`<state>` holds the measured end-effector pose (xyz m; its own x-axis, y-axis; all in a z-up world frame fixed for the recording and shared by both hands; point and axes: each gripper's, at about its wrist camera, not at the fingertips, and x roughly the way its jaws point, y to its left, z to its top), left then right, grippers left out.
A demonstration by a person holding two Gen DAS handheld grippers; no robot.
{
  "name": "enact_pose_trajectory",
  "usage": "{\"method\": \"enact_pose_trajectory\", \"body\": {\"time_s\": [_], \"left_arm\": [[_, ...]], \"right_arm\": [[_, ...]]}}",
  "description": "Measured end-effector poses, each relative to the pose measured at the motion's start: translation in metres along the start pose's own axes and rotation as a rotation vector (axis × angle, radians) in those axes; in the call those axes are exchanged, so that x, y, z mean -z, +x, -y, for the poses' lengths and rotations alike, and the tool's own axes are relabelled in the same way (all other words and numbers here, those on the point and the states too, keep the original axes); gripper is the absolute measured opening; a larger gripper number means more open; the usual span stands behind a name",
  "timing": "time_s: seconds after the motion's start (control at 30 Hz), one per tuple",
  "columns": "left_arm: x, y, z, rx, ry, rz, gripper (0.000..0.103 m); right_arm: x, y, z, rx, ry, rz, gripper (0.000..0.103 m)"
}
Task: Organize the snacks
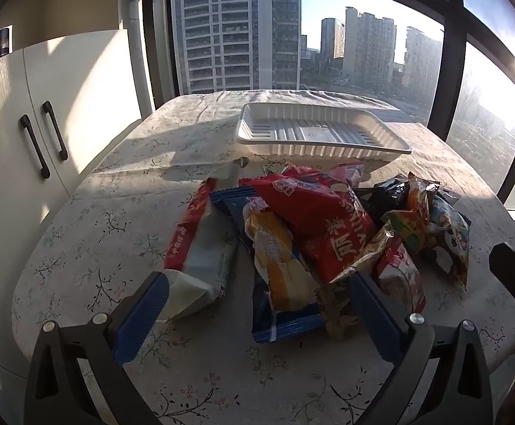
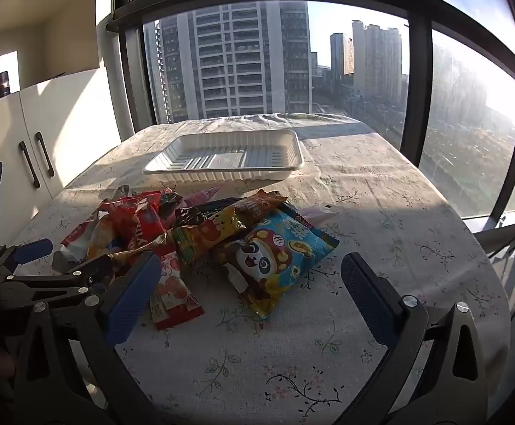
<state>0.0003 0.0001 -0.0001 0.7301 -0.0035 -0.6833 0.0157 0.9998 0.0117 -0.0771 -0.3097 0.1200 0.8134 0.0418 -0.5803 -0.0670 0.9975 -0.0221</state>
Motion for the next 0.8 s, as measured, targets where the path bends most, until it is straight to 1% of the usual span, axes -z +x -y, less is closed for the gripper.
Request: {"method": "enact_pose_trajectory", "body": {"time_s": [0.43,0.47,0.8], "left_arm": [[-0.0001,-0.0003,-0.0001,-0.002,-0.001,0.002,0.103],[-0.0003,-0.0004,-0.0001,-0.002,-0.001,0.001,0.103],[-0.0001,-0.0004,0.0,-0.002,-0.001,0.003,0.103]], "right_arm": [[-0.0044,-0.0058,0.0,-0.005,0.005,-0.001,0.103],[0.0002,-0.0019,0.0006,-0.005,0.004,-0.002,0.103],[0.0011,0.0023,-0.0022,0.002,-0.001,-0.018,0.103]]}}
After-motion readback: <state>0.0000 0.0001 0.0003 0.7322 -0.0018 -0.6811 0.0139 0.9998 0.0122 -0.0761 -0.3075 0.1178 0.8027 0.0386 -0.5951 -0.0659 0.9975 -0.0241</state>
